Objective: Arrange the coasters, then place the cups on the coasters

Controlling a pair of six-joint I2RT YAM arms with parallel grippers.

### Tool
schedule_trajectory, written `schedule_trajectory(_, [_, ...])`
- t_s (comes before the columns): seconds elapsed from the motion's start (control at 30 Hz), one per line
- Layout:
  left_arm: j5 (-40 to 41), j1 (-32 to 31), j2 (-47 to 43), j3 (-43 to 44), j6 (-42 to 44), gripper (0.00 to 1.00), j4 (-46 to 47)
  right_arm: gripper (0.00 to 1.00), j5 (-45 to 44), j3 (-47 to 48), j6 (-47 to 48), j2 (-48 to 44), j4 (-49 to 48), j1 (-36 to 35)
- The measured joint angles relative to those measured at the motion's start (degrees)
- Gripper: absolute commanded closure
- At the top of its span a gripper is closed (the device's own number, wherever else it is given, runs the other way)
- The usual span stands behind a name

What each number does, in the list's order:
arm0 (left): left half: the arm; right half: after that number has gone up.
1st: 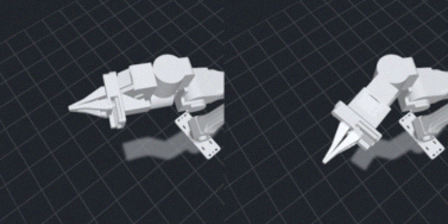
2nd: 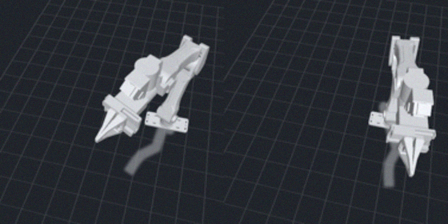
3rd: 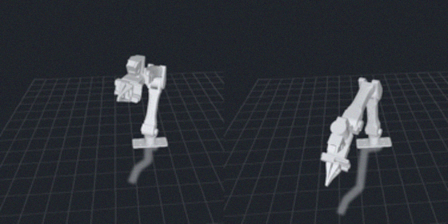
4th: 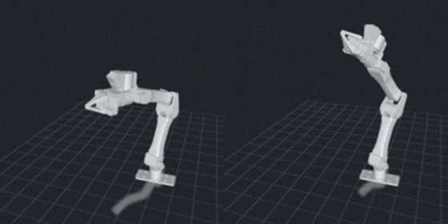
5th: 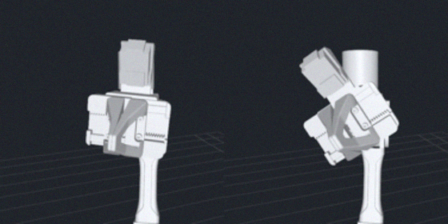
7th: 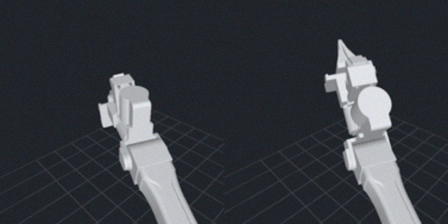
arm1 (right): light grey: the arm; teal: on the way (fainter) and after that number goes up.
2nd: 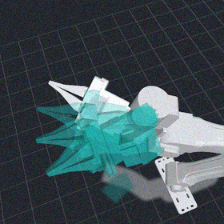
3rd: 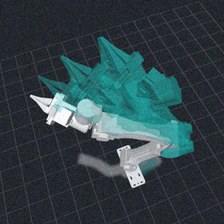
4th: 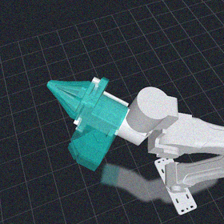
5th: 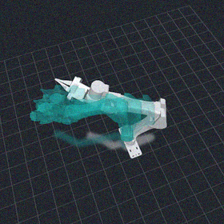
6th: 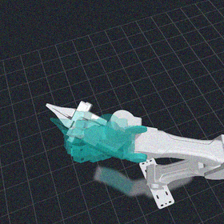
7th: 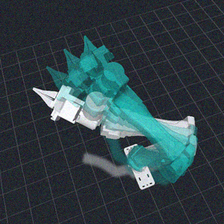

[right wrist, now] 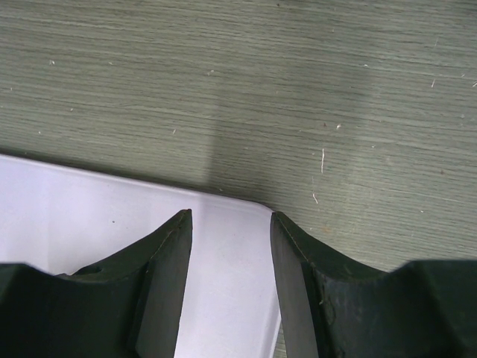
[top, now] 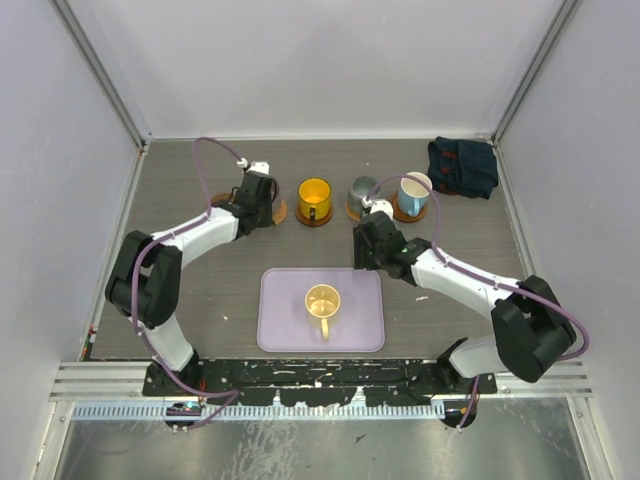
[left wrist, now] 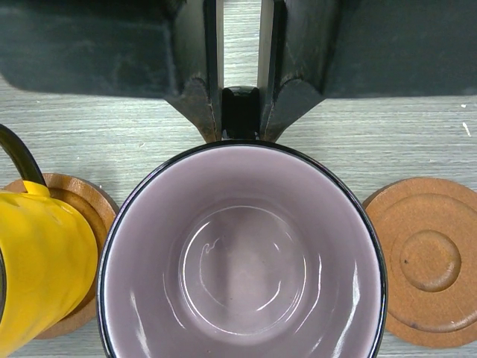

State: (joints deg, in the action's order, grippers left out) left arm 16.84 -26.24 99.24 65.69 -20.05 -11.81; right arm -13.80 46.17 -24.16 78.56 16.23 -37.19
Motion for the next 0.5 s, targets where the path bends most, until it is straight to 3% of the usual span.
schedule_trajectory(0.5, [-0.5,0.0,0.0,-0.4,-0.3,1.00,-0.1,0.49,0.2,0.0,0.0,0.3,0.0,0.0])
